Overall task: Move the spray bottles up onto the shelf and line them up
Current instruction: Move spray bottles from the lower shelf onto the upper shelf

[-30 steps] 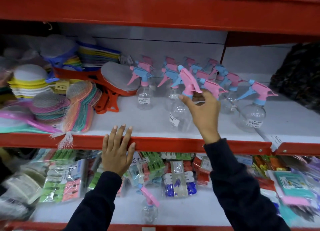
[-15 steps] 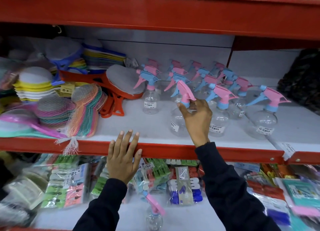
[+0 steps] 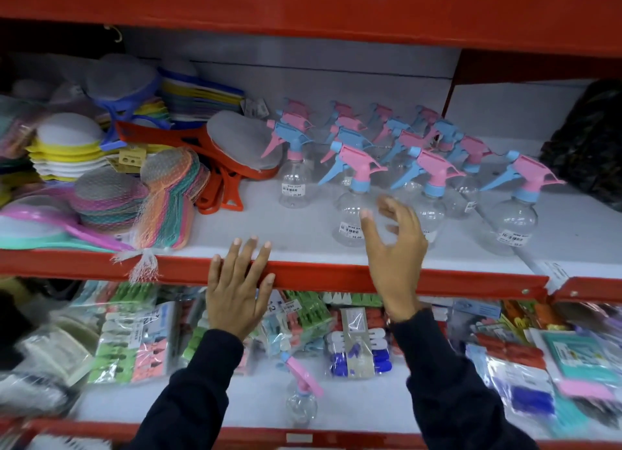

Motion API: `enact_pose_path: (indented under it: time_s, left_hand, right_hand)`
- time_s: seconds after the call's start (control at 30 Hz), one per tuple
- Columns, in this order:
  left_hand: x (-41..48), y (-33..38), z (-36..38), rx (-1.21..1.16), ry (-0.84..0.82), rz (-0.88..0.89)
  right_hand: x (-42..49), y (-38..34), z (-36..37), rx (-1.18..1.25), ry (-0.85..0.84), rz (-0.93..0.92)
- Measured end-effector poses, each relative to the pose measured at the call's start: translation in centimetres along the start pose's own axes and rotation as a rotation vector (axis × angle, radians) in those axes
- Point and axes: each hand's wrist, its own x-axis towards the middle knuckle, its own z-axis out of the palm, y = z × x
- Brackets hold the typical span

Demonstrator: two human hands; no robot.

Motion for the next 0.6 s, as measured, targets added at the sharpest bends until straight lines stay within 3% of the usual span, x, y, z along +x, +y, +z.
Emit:
enact_pose_path:
  time_s: [0.13, 0.3, 0.37, 0.5, 0.6]
  left_hand:
    - [0.1, -2.2, -0.4, -0.01, -0.007, -0.139]
    - [0.1, -4.9, -0.8, 0.013, 0.013, -0.104]
    - [0.0, -5.0, -0.7, 0.012, 0.011, -0.092]
    - [0.0, -5.0, -0.7, -0.002, 0.006, -0.093]
    - [0.0, -5.0, -0.8, -0.002, 0.011, -0.085]
  right_hand:
    - [-9.3, 1.9, -0.7, 0.018, -0.115, 0.052]
    - [-17.7, 7.9, -0.5, -0.132, -0.622, 0.338]
    - [-19.8, 10.0, -0.1, -0.171, -0.752, 0.41]
    - [-22.0, 12.2, 1.0, -0.075, -0.803, 0.547]
    - [-21.9, 12.1, 1.7, -0.031, -0.765, 0.515]
